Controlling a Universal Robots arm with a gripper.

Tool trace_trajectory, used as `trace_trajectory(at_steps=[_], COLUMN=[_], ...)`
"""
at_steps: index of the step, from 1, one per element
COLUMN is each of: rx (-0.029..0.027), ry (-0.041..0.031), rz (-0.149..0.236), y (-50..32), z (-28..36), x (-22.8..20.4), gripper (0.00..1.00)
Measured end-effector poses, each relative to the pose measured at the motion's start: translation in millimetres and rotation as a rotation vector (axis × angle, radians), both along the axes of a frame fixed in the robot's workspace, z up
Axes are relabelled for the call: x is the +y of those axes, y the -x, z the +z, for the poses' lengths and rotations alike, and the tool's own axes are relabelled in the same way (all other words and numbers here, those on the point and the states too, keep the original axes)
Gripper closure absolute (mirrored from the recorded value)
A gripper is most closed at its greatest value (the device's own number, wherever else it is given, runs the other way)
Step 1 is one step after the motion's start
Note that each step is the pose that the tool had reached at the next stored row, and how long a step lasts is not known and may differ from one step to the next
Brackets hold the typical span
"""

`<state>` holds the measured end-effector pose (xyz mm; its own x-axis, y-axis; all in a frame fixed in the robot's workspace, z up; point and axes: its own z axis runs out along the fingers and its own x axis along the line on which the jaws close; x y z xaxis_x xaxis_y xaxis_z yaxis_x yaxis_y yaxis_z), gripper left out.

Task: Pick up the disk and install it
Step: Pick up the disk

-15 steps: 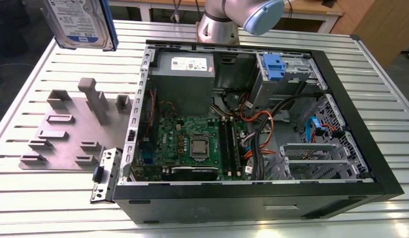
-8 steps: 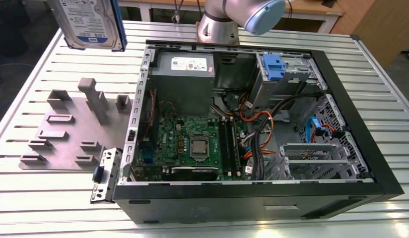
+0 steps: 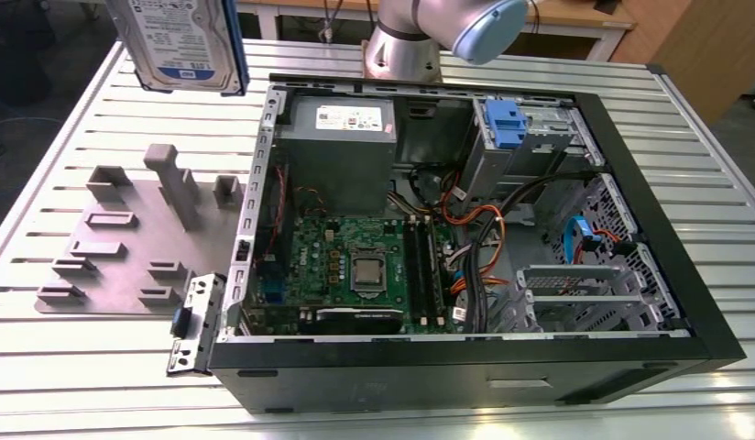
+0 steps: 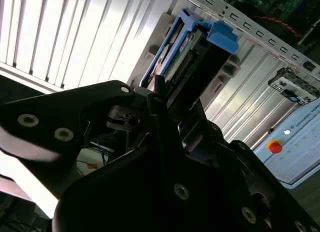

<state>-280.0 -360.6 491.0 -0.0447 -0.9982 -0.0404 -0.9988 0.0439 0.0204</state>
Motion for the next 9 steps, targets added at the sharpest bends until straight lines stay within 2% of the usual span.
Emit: trace_trajectory(at_steps=[9], rx=[0.0], ry=[0.0], rz=[0.0], y=[-1.8], z=[0.0], x=[0.0], gripper=[0.65])
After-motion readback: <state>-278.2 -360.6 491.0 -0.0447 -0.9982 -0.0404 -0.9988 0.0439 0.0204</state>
